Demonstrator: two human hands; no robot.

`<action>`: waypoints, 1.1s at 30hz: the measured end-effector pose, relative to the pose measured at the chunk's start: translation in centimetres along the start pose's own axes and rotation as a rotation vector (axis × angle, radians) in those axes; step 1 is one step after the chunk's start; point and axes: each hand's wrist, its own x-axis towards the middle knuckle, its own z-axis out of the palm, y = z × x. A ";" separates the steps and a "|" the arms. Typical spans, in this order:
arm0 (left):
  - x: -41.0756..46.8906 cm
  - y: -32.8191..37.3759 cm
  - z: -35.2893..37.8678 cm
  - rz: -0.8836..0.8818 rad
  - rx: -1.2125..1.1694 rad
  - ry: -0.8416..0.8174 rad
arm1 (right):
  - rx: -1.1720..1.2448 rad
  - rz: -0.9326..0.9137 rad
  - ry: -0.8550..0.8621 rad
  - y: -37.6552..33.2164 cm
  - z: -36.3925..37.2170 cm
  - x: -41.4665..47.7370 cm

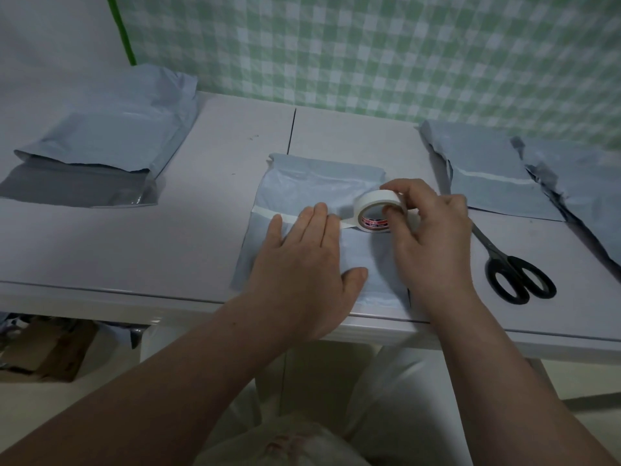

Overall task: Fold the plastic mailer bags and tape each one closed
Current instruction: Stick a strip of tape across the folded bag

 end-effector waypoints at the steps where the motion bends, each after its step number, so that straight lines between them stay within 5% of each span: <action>1: 0.0 0.0 0.0 -0.003 -0.006 0.003 | -0.013 0.012 0.024 0.0 -0.2 -0.1; 7: -0.1 0.0 0.2 -0.012 -0.014 0.032 | -0.117 0.051 0.052 0.2 -1.1 -0.3; 15: -0.1 -0.1 0.1 0.009 -0.018 0.041 | -0.221 -0.193 0.213 -0.1 -0.8 -0.8; 26: 0.1 0.5 -0.1 0.011 0.033 0.041 | -0.216 -0.243 0.039 1.2 -0.6 -0.4; 33: 0.2 0.9 -0.7 -0.013 0.074 -0.031 | 0.028 -0.014 -0.163 1.4 -1.3 0.1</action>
